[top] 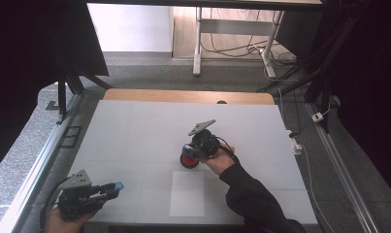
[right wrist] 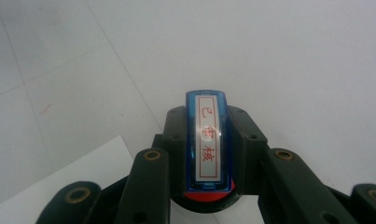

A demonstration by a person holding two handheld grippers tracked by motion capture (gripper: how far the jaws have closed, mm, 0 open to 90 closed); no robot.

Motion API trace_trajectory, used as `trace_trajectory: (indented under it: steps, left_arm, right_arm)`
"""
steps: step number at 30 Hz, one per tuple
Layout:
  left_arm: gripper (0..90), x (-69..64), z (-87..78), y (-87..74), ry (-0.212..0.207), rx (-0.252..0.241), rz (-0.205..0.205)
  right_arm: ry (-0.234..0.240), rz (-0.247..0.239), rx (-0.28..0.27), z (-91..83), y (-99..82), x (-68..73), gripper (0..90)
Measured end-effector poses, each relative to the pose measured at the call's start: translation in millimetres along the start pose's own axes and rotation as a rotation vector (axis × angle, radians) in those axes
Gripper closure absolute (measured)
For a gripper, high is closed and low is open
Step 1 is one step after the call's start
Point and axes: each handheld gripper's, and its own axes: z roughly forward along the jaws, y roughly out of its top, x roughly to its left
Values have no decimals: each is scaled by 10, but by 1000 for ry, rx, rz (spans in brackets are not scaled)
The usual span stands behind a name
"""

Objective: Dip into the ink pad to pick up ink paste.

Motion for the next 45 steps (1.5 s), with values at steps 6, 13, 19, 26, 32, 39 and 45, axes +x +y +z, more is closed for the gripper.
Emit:
trace_trajectory:
  steps: [6,13,19,26,32,39,45]
  left_arm:
    - [684,1,-1,-1,-2,-1,-2]
    - [684,1,-2,-2,-3,-1,-2]
    - [684,2,2,0,-2,1,-2]
    - [684,-1,2,1,-2,3,2]
    - [684,5,1,-2,-7,3,-4]
    - [684,19,-10,-8,-32,-5,-3]
    - [684,24,-9,-8,-40,-4,-4]
  right_arm:
    - [9,2,18,37,-17,15,703]
    - [20,7,34,91,-37,16,703]
    - [6,-2,40,101,-29,35,704]
    - [-35,-50,55,107,-15,112,705]
    - [3,2,39,105,-38,46,705]
    - [64,79,4,96,-98,-71,705]
    - [23,28,8,100,-85,7,704]
